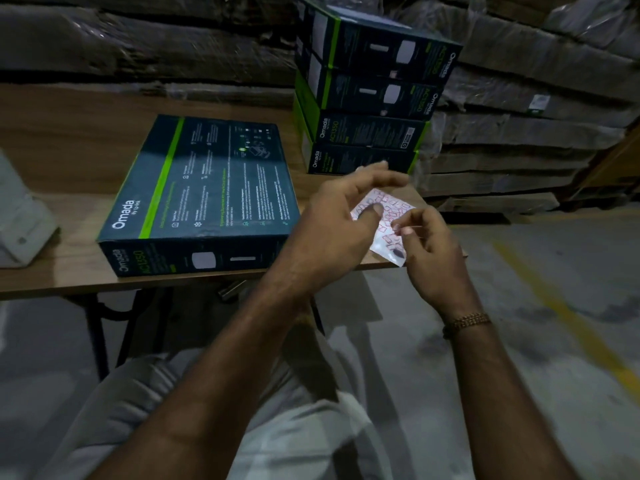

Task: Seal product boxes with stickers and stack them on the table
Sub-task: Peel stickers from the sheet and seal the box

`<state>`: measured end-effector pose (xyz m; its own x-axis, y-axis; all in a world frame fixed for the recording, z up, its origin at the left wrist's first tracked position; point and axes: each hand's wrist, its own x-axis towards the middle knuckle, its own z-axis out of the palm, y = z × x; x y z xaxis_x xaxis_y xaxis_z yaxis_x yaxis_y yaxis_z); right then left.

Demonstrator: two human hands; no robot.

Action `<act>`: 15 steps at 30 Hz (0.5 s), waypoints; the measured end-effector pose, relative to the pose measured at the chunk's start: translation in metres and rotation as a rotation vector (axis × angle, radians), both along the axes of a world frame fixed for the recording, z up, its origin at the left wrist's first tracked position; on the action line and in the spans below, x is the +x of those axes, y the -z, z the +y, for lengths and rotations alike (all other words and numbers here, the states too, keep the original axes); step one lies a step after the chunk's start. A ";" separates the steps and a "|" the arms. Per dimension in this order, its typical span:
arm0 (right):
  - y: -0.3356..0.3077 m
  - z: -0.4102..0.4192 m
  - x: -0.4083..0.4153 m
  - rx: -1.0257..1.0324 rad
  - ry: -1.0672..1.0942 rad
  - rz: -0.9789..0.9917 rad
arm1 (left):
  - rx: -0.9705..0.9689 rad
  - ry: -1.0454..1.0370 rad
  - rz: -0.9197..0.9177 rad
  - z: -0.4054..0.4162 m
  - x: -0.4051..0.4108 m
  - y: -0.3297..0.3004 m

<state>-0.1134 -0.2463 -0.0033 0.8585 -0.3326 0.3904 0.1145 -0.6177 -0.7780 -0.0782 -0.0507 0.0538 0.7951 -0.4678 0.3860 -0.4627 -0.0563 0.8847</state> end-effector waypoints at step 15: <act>-0.040 0.127 0.001 -0.002 -0.339 -0.177 | 0.282 -0.752 -0.211 0.174 -0.006 0.002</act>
<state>-0.1128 -0.1194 0.0365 0.8388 -0.0404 0.5429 0.4451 -0.5233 -0.7266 -0.0841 0.1231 0.0514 0.8584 0.0576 0.5098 -0.3678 -0.6236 0.6898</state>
